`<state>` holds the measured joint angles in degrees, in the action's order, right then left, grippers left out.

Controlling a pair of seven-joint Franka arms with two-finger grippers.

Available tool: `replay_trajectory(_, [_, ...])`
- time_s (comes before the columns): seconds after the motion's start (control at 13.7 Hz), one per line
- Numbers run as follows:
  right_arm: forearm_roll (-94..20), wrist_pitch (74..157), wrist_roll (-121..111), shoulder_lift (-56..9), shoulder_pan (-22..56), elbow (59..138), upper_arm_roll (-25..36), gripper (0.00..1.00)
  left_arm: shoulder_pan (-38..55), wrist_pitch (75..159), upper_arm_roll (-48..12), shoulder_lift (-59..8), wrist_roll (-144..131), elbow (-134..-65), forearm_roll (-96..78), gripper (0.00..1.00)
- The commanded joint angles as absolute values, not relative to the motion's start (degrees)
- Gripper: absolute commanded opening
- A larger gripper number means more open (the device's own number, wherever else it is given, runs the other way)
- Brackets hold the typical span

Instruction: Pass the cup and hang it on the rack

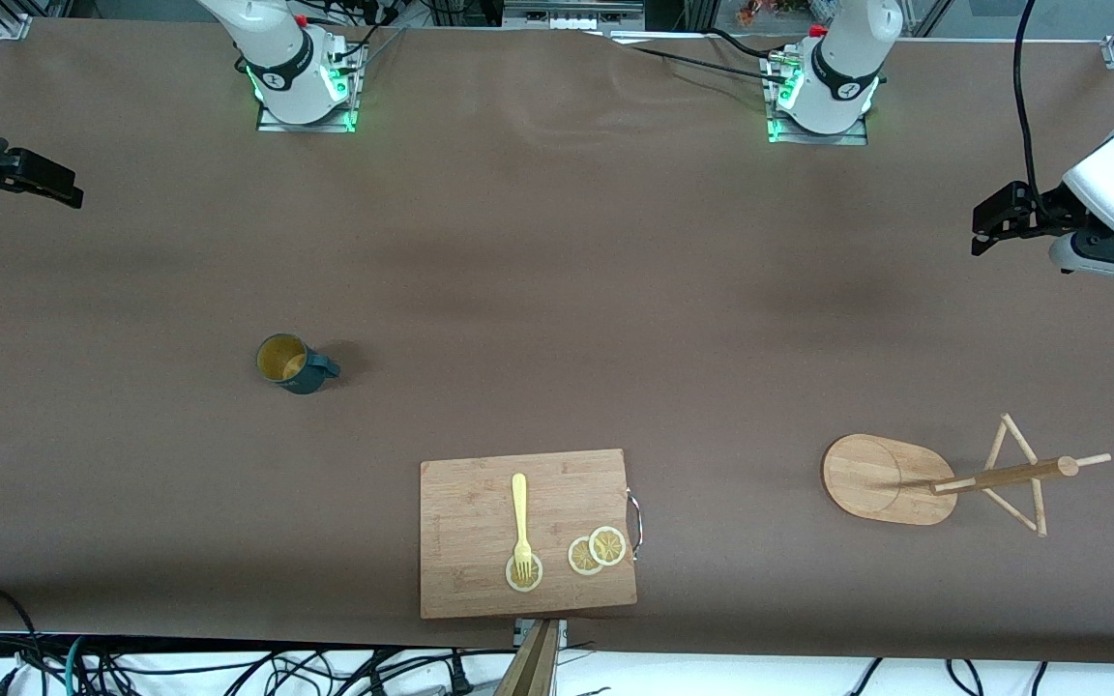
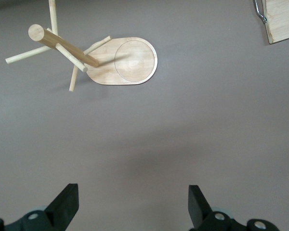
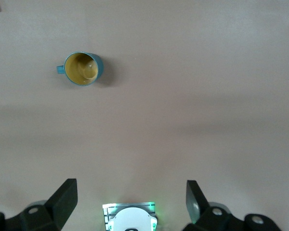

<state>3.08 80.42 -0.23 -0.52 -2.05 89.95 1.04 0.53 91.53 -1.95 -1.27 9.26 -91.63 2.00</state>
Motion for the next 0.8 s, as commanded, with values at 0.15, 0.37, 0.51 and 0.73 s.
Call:
replay_trajectory(0.15, [2.2,80.1,-0.1,-1.1,-2.4,88.7,0.8,1.00,0.3,91.1,-2.3,-0.4,8.5,-92.1,3.0,1.00])
replay_trajectory(0.37, [2.2,80.1,-0.1,-1.1,-2.4,88.7,0.9,1.00,0.3,91.1,-2.3,-0.4,8.5,-92.2,3.0,1.00])
replay_trajectory(0.51, [2.2,80.2,0.1,-1.1,-2.4,88.7,0.9,1.00,0.3,91.1,-2.3,-0.4,8.5,-92.1,3.0,1.00])
replay_trajectory(0.73, [2.2,80.2,0.1,-2.0,-2.4,88.7,0.8,1.00,0.3,91.1,-2.3,-0.4,8.3,-92.2,3.0,1.00])
